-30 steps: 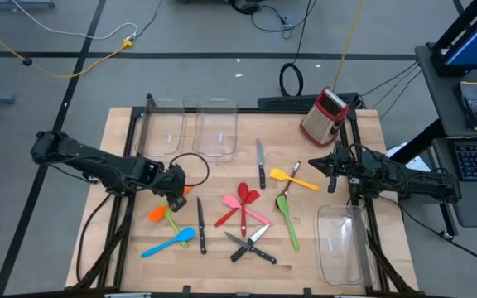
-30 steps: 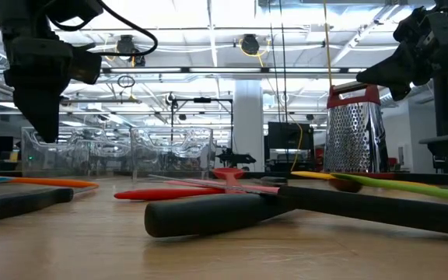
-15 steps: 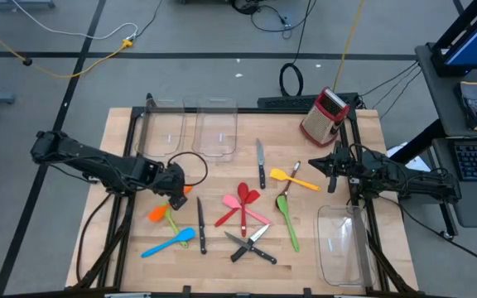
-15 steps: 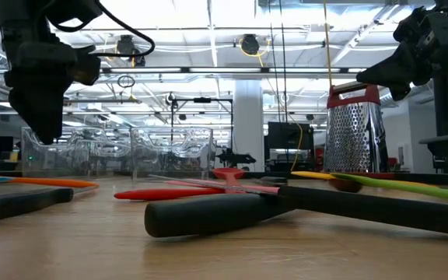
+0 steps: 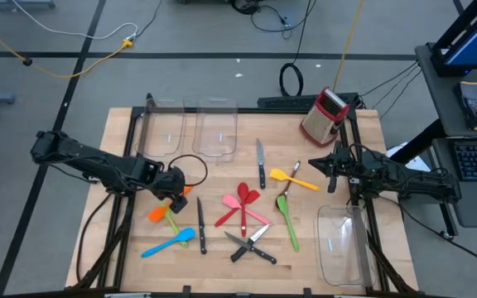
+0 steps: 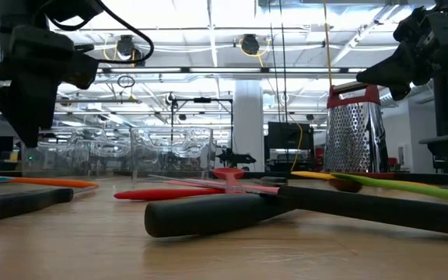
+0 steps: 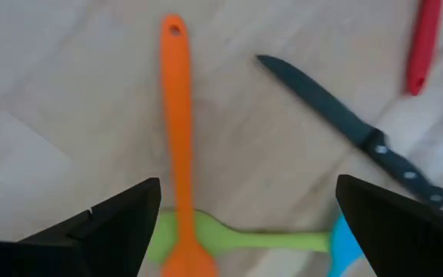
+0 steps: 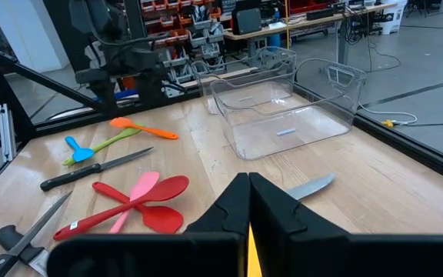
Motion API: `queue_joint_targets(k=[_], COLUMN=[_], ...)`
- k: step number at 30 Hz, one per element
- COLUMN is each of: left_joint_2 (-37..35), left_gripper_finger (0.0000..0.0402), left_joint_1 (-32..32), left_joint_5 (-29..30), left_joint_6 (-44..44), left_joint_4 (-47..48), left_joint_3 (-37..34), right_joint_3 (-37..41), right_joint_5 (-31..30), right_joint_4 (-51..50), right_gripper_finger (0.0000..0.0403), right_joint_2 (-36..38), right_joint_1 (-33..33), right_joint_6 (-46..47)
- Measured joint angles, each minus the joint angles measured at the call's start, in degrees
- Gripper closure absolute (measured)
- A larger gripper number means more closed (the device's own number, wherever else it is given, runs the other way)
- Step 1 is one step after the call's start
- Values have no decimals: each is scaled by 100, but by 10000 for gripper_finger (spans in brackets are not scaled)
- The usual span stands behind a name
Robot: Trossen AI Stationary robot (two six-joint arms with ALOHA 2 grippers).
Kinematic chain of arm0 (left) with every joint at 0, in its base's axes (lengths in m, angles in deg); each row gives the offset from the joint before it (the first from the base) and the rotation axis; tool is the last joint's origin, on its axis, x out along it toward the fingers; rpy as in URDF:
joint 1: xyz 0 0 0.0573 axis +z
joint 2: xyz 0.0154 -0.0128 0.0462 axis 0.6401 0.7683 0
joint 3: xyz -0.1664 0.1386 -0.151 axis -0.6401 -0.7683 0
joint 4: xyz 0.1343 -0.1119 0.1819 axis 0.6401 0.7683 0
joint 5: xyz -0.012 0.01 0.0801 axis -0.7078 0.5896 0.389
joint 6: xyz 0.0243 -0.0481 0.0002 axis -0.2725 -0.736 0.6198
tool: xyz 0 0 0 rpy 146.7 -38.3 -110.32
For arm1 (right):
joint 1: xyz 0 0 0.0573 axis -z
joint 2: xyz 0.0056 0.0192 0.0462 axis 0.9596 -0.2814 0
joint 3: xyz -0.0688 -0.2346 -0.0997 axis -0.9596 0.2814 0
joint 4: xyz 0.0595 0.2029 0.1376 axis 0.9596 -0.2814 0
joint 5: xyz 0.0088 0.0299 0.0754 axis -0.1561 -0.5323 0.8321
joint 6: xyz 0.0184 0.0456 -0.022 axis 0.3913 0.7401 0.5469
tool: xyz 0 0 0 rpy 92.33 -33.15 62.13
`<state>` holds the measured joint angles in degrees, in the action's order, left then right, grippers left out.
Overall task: Pick & Place Kitchen Items
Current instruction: Put the orange spatula into the bottom transparent bin
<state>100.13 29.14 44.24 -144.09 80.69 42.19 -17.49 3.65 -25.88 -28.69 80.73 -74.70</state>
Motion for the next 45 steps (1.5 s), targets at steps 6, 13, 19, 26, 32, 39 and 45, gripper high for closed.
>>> queue_joint_targets(k=[6,13,19,26,32,39,45], left_joint_2=[0,0,0,0,0,0,409], left_gripper_finger=[15,16,16,16,16,16,16], left_joint_1=[2,2,2,1,1,2,-4], left_joint_5=[-219,23,504,382,373,420,696], left_joint_6=[-1129,-1336,-219,23,313,357,673], left_joint_4=[55,60,90,41,34,-338,-446], left_joint_3=[0,0,-41,-267,-457,-816,-844], right_joint_3=[1,1,1,0,2,2,2], right_joint_5=[0,0,0,0,0,0,0], right_joint_4=[2,2,2,2,4,16,413], right_gripper_finger=[403,403,403,403,403,403,403], right_joint_2=[-2,-2,-2,-1,-2,-1,-2], right_joint_1=[0,2,0,0,0,0,0], right_joint_6=[0,0,0,0,0,0,2])
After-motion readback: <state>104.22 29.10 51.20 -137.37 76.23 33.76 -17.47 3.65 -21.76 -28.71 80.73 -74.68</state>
